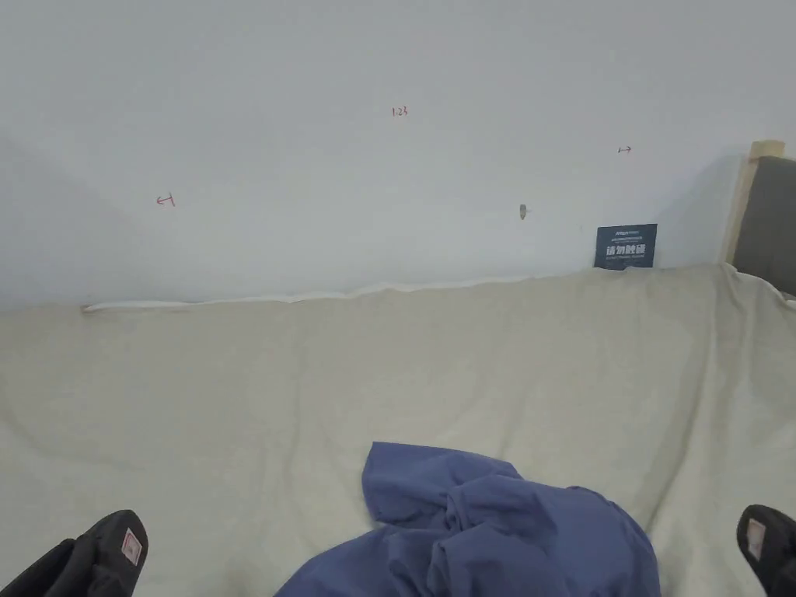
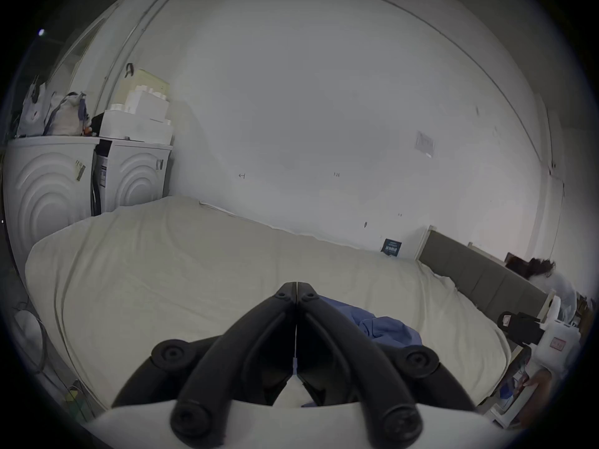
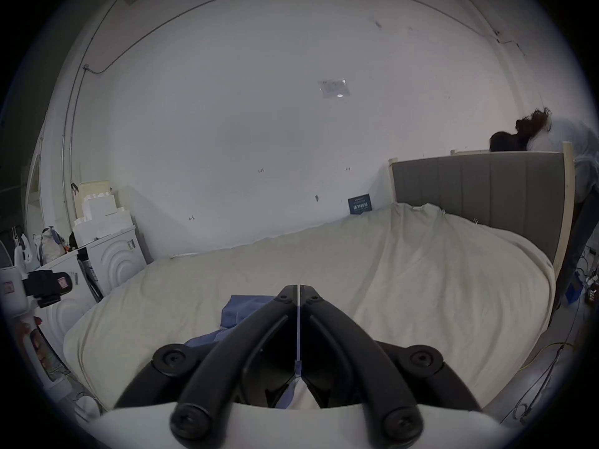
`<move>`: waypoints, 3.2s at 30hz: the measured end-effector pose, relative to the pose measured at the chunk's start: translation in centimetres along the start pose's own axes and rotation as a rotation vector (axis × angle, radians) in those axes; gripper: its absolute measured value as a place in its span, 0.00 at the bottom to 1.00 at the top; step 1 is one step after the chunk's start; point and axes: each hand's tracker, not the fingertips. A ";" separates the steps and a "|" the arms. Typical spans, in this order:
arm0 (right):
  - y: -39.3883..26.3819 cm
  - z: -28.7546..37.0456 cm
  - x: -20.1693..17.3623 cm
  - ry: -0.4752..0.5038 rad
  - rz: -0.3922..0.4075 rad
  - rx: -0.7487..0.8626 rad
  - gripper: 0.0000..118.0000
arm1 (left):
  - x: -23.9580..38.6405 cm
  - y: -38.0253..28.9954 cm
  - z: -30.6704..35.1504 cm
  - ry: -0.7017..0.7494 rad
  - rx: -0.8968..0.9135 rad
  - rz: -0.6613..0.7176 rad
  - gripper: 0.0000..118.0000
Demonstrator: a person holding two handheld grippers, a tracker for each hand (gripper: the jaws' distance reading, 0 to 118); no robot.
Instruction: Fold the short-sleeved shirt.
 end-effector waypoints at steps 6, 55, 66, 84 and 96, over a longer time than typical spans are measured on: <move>0.5 -0.6 -0.8 -0.002 -0.005 -0.015 0.02 | 0.2 -0.1 -0.4 0.041 -0.015 -0.103 0.00; 0.3 -38.8 0.8 0.027 0.178 -0.976 0.99 | -0.8 -11.6 -22.8 -0.077 -0.872 -0.154 0.06; -5.2 -41.7 3.4 -0.012 0.151 -1.222 0.02 | -2.6 -12.0 -23.6 -0.091 -0.875 -0.080 0.06; 14.4 -23.8 6.8 0.195 -0.055 -0.836 0.02 | -3.7 5.1 -19.9 -0.236 -0.712 0.118 0.06; 31.3 -16.6 7.6 0.142 -0.127 -0.533 0.02 | -1.1 27.5 -17.8 -0.187 -0.357 0.084 0.06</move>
